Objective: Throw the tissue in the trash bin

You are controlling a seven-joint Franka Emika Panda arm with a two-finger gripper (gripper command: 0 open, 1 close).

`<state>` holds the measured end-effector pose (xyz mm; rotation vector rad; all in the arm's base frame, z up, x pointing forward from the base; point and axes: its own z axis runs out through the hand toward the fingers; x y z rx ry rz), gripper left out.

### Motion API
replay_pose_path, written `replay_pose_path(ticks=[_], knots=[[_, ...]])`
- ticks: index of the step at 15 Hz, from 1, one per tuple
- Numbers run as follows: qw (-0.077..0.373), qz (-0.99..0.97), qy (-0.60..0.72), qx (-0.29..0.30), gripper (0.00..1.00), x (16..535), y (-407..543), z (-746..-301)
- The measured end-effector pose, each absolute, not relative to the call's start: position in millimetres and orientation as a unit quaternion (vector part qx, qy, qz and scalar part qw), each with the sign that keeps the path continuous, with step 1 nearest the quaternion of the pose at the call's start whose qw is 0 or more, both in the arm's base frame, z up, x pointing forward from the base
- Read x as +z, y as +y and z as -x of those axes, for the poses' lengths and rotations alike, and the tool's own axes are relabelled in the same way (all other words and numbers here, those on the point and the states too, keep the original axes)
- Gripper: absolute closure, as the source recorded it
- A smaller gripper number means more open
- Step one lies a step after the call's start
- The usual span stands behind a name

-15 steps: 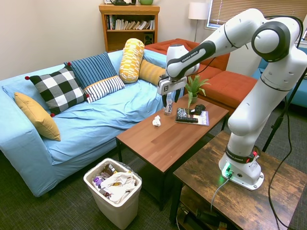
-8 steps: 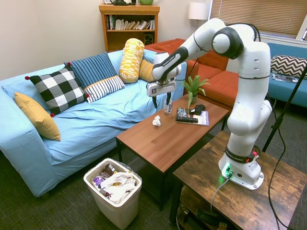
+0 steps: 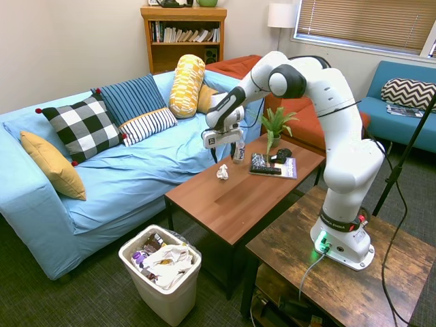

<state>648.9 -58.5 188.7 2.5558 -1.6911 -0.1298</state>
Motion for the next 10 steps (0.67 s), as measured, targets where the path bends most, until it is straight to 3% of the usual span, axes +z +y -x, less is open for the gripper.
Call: replay_pose_path(ticks=[10], knots=[[0.05, -0.815, -0.575, -0.047, 0.0, 120, -80, -680]])
